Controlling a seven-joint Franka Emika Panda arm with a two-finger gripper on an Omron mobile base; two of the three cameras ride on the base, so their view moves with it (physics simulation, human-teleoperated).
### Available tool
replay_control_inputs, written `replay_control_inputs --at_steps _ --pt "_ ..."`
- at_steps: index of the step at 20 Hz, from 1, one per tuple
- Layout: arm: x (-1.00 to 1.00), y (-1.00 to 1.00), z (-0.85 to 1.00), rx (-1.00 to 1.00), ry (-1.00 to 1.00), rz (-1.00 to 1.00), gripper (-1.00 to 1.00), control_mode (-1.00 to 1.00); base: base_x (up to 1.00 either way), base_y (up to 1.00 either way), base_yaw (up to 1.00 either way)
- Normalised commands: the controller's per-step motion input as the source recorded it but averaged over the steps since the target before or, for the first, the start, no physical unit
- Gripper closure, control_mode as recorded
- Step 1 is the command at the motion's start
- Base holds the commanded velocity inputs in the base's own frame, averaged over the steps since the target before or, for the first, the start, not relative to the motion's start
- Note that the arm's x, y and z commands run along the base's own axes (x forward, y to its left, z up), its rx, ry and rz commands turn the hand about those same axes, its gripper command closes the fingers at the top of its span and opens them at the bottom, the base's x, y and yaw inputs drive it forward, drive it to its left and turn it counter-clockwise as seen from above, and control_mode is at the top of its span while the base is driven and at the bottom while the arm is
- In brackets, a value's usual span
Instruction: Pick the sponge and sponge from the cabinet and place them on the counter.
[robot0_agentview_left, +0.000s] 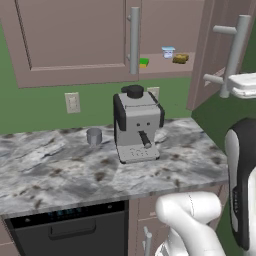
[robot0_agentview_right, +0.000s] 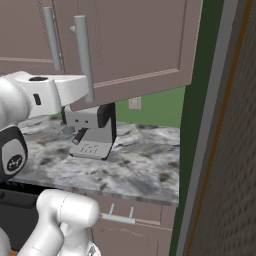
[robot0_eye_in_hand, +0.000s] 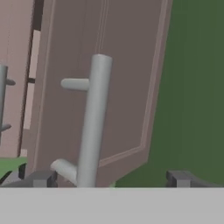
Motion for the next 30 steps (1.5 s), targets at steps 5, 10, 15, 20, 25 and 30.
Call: replay_control_inputs --at_steps 5,10,15,20,25,30 --pt "-0.33 0.26 0.00 -0.01 0.00 -0.11 -1.00 -1.00 0.00 0.00 0.00" --pt "-0.23 0.29 0.00 0.00 0.00 -0.09 -1.00 -1.00 0.00 0.00 0.00" --pt "-0.14 0.34 0.00 0.00 -0.01 -0.07 -1.00 -1.00 0.00 0.00 0.00" --pt "0.00 0.38 0.00 0.00 -0.01 -0.08 -1.00 -1.00 0.00 0.00 0.00" --pt "0.02 0.33 -0.03 0.00 -0.04 -0.09 -1.00 -1.00 0.00 0.00 0.00" --pt "0.04 0.33 -0.05 -0.01 -0.04 -0.10 -1.00 -1.00 0.00 0.00 0.00"
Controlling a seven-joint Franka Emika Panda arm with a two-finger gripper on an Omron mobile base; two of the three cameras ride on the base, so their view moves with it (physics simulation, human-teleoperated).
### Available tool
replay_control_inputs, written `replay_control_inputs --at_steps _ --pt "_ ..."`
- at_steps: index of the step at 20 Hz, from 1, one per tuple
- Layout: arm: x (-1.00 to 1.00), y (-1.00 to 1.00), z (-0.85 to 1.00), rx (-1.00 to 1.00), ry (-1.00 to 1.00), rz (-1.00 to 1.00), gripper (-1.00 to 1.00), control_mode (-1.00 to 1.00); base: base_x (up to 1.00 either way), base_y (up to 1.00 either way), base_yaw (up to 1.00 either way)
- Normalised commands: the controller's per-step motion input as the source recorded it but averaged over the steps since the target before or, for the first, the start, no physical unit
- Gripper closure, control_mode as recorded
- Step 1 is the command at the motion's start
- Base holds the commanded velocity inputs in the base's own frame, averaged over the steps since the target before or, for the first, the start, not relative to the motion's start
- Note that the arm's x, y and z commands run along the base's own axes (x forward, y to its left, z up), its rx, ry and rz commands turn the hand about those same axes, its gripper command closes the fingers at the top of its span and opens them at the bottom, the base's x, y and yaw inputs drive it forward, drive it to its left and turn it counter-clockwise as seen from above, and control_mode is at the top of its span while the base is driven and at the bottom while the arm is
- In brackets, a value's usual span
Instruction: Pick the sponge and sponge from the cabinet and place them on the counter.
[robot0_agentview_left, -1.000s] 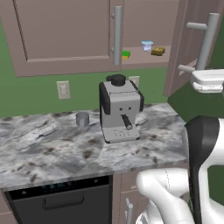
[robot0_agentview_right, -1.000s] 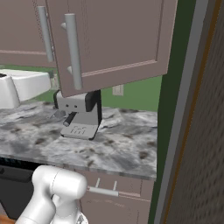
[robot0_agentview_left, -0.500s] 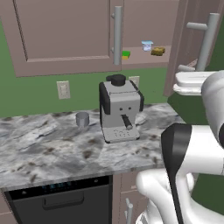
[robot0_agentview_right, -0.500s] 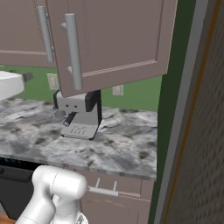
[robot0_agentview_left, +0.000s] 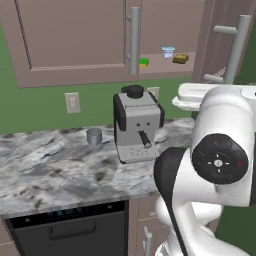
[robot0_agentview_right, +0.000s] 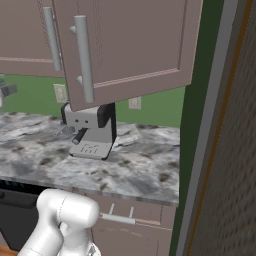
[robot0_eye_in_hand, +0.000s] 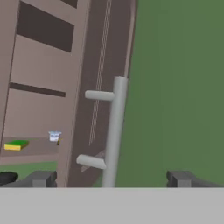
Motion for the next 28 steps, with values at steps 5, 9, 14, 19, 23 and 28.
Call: replay_control_inputs --at_steps 5,9,14,19,23,28 --pt "0.01 0.35 -0.01 -0.01 -0.02 -0.10 -1.00 -1.00 0.00 0.00 0.00" --pt "0.04 0.32 0.00 -0.02 0.00 -0.10 -1.00 -1.00 0.00 0.00 0.00" --pt "0.17 0.22 -0.05 -0.03 0.00 -0.10 -1.00 -1.00 0.00 0.00 0.00" --pt "0.27 0.05 -0.09 -0.04 0.00 -0.09 -1.00 -1.00 0.00 0.00 0.00" --pt "0.23 0.00 -0.10 -0.05 0.00 -0.09 -1.00 -1.00 0.00 0.00 0.00" --pt "0.26 0.00 -0.09 -0.04 0.00 -0.08 -1.00 -1.00 0.00 0.00 0.00"
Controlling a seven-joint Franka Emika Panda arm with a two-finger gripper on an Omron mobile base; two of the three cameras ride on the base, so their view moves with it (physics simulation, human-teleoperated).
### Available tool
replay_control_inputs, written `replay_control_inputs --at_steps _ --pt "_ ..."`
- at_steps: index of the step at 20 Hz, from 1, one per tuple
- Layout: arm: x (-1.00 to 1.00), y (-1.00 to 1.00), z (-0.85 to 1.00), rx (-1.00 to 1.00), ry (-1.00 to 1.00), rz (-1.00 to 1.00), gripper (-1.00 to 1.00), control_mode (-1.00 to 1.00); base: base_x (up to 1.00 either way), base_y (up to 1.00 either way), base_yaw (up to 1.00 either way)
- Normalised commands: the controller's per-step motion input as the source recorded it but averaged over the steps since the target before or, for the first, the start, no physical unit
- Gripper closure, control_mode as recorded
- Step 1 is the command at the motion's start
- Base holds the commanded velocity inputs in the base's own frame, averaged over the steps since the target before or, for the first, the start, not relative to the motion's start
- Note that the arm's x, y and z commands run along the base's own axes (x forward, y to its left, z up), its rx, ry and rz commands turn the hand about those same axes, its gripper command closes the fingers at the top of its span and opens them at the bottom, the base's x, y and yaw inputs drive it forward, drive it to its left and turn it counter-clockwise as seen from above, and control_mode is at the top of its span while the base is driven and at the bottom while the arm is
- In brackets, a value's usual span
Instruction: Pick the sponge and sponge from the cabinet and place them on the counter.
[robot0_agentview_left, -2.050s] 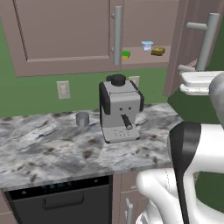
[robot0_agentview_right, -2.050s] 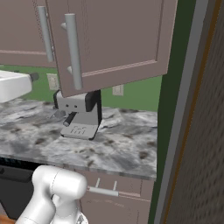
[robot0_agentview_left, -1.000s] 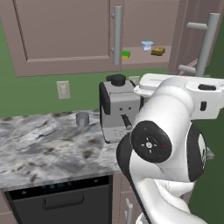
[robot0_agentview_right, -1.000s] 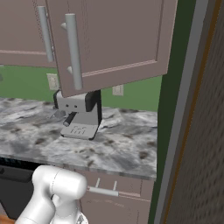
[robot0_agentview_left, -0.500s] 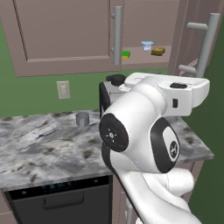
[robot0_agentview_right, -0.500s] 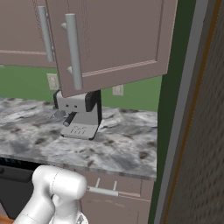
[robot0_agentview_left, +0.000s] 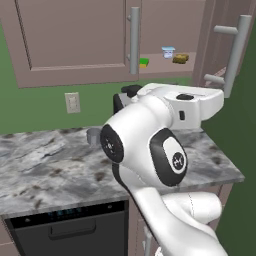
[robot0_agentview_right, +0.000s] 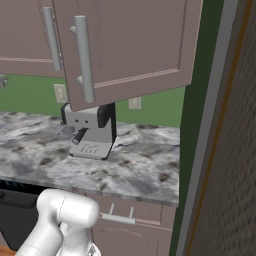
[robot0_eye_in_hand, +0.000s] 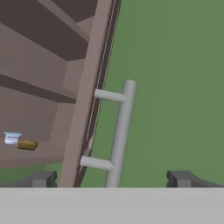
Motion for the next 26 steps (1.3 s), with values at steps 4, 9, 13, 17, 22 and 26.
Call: replay_control_inputs --at_steps 4,9,13,17,22,26 --pt "0.19 -0.01 -0.02 0.00 0.00 -0.02 -1.00 -1.00 0.00 0.00 0.00" --pt "0.05 -0.06 0.00 0.00 0.00 0.00 -1.00 -1.00 0.00 0.00 0.00" --pt "0.07 -0.09 0.00 0.00 0.00 0.00 -1.00 -1.00 0.00 0.00 0.00" --pt "0.22 -0.07 0.00 0.00 0.00 0.00 -1.00 -1.00 0.00 0.00 0.00" --pt "0.33 -0.06 -0.02 0.00 0.00 0.00 -1.00 -1.00 0.00 0.00 0.00" --pt "0.36 -0.03 -0.04 0.00 0.00 0.00 -1.00 -1.00 0.00 0.00 0.00"
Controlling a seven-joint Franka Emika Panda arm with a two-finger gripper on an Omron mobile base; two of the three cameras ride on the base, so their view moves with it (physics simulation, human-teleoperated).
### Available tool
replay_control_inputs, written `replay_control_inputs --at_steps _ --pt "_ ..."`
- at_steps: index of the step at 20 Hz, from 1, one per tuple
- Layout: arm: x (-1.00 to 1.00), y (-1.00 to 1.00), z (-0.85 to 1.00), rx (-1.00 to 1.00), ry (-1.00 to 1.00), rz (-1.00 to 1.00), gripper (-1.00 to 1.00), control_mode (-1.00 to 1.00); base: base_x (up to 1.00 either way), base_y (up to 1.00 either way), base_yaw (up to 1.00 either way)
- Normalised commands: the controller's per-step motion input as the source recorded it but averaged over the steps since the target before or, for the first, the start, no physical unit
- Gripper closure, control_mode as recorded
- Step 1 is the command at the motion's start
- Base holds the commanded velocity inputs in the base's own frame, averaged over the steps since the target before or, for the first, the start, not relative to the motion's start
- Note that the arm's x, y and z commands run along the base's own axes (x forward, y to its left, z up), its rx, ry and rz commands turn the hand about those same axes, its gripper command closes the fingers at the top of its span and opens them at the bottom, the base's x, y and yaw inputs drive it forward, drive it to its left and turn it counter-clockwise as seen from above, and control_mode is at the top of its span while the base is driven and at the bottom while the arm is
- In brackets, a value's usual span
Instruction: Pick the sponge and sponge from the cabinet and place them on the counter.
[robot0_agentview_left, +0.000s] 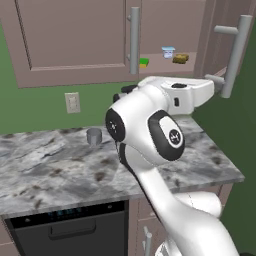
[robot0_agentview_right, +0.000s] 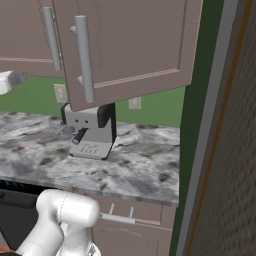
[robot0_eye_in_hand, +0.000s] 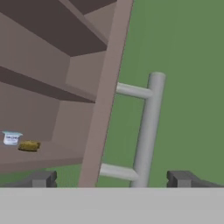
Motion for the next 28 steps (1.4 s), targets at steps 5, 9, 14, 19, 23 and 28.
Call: replay_control_inputs --at_steps 5,9,14,19,23,28 --pt "0.36 -0.03 -0.06 0.00 0.00 0.00 -1.00 -1.00 0.00 0.00 0.00" --pt "0.32 -0.09 -0.08 0.00 0.00 0.00 -1.00 -1.00 0.00 0.00 0.00" --pt "0.31 -0.14 -0.09 0.00 0.00 -0.01 -1.00 -1.00 0.00 0.00 0.00" --pt "0.34 -0.10 -0.08 0.00 0.00 -0.01 -1.00 -1.00 0.00 0.00 0.00" --pt "0.33 -0.05 -0.07 0.00 0.00 -0.02 -1.00 -1.00 0.00 0.00 0.00" --pt "0.26 -0.06 -0.03 0.00 0.00 -0.04 -1.00 -1.00 0.00 0.00 0.00"
